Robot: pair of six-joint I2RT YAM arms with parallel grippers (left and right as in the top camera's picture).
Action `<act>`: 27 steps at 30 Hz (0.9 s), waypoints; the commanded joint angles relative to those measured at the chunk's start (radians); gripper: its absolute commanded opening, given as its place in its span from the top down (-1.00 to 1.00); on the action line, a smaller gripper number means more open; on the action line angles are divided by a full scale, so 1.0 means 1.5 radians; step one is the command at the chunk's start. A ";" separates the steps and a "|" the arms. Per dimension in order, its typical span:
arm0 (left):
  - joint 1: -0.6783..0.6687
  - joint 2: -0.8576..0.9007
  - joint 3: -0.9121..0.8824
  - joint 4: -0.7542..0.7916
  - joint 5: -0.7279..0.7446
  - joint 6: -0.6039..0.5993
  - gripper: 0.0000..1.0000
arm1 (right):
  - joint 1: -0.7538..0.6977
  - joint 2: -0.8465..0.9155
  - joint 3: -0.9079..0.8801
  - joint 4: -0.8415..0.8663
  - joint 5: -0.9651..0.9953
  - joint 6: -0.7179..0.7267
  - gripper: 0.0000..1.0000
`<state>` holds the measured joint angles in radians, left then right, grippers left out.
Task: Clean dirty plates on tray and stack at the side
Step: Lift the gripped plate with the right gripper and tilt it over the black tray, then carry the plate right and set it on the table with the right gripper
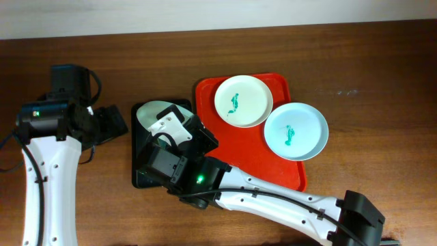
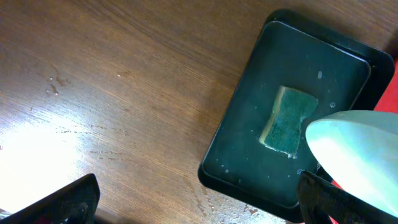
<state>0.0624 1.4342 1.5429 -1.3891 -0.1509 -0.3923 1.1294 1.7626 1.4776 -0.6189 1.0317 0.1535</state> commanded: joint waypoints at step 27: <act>0.003 -0.005 0.007 0.000 -0.010 0.003 -0.99 | -0.933 -0.216 0.060 -0.410 -0.827 0.188 0.92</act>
<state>0.0624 1.4342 1.5429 -1.3888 -0.1509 -0.3923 -0.0765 1.4338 1.5658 -1.1904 -0.2230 0.4488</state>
